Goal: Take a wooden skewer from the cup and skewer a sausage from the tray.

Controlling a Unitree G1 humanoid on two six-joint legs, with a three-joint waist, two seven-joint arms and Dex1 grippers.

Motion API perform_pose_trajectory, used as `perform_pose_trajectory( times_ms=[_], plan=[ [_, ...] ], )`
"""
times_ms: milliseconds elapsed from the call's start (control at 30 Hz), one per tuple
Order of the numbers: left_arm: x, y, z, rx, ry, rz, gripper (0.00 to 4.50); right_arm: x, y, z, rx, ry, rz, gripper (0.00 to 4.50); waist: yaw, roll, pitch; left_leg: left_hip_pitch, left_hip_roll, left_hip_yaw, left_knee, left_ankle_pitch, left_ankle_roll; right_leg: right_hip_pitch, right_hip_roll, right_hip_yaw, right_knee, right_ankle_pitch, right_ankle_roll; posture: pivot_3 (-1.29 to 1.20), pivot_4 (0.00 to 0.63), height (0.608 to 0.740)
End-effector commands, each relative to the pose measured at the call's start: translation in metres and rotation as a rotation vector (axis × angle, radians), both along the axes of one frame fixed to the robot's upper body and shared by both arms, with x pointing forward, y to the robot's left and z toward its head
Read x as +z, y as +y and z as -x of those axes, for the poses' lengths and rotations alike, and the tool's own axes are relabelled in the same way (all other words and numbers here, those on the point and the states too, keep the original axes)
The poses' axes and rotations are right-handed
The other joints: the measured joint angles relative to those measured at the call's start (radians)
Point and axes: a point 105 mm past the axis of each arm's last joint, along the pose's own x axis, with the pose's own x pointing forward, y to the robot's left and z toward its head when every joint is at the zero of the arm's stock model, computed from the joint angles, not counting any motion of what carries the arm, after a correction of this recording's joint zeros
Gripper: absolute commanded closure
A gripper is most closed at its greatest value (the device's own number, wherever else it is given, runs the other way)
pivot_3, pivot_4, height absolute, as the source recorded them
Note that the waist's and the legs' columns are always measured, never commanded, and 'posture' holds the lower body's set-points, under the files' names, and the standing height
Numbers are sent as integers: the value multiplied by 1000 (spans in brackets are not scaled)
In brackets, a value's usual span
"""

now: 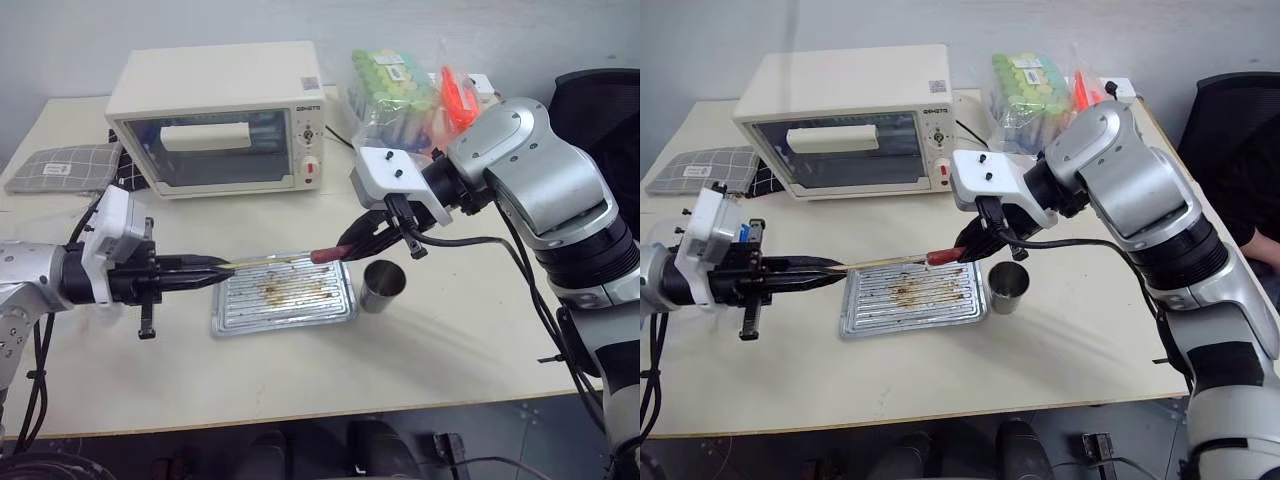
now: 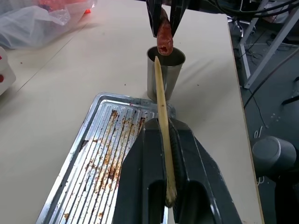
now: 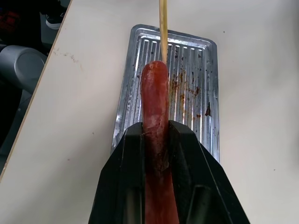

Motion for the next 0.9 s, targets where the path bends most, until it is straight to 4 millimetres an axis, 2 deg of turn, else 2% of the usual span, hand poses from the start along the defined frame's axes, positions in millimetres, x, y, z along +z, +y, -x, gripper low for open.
perform_pose_trajectory(
  times_ms=[33,600,900],
  plan=[
    [6,-4,2,-20,-39,-9,4500,6,-2,8,30,-11,5,3785,0,0,0,0,0,0,0,0,0,0,0,0,0,0,0,0,150,740],
    [9,-10,1,-45,-49,-9,4500,-1,-3,6,22,5,5,3785,3,0,0,0,0,0,1,0,0,0,0,0,1,0,0,0,150,740],
    [11,-5,1,-39,-51,-22,4500,-7,-11,-4,-23,4,13,3785,7,0,0,0,0,0,1,0,0,0,0,0,1,0,0,0,150,740]
  ],
)
